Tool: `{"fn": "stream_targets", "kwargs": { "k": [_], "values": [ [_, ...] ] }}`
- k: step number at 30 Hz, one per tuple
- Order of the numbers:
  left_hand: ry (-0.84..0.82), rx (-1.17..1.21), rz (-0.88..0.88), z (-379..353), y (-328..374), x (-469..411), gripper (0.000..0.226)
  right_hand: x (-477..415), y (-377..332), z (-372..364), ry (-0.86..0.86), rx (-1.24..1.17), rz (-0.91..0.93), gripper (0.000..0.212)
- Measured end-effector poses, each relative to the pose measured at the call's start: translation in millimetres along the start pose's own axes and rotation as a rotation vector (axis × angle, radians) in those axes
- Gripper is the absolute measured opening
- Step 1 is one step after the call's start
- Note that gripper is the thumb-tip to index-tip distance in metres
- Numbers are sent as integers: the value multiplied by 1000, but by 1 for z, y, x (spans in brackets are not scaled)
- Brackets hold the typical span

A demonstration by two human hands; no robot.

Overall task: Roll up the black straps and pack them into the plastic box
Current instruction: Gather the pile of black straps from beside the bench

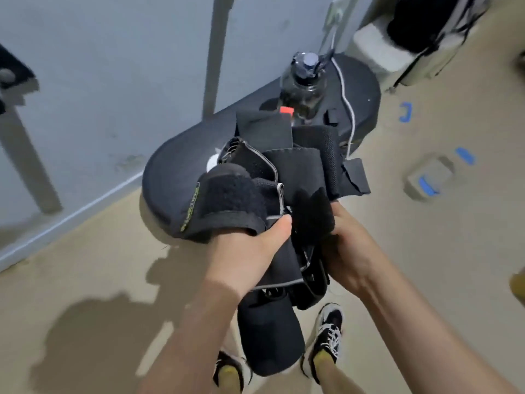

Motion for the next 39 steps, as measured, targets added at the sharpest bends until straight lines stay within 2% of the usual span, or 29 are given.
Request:
{"fn": "stream_targets", "kwargs": {
  "k": [2,4,6,7,9,11,13,16,19,22,26,29,33,35,38,39],
  "values": [
    [-51,-109,-90,-60,40,2,54,24,-33,61,-98,-118,40,67],
    [-117,-180,-200,-120,77,7,43,44,-60,114,-90,-160,84,79],
    [-258,-323,-389,-188,115,16,15,61,-82,168,119,-165,140,76],
    [-306,-386,-457,-217,127,18,12,68,-91,191,230,-180,176,66],
    [-338,-451,-441,-251,142,18,13,72,-101,221,402,-252,201,47],
    [-372,-425,-379,-298,158,14,21,82,-115,269,573,-338,208,42],
    [-426,-310,-310,-333,174,10,24,90,-133,313,684,-397,221,43],
    [-524,-101,-268,-378,200,1,31,98,-168,364,752,-462,253,40],
    [-556,-6,-324,-426,231,-16,40,100,-212,408,762,-488,291,28],
    [-629,-158,-423,-476,270,-38,44,95,-261,449,774,-446,320,30],
    [-711,-168,-365,-546,304,-77,42,76,-316,511,741,-301,345,29],
    [-608,45,-190,-588,316,-94,28,67,-353,549,640,-152,328,27],
    [-427,199,7,-638,328,-106,35,64,-391,593,592,-80,300,28],
    [-378,243,50,-659,337,-109,42,58,-407,617,548,-116,279,27],
    [-327,333,120,-685,355,-115,66,45,-429,661,466,-282,234,31],
    [-316,351,137,-694,361,-119,65,39,-435,677,440,-328,192,34]
  ]
}}
Point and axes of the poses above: each hand's wrist, its own x-axis away from the middle knuckle, its own z-axis out of the back of the hand, y = z × x, the point moved 1 cm from there along -x, towards the middle knuckle, and after that the axes turned 5 degrees about -z, right-handed, at the moved point
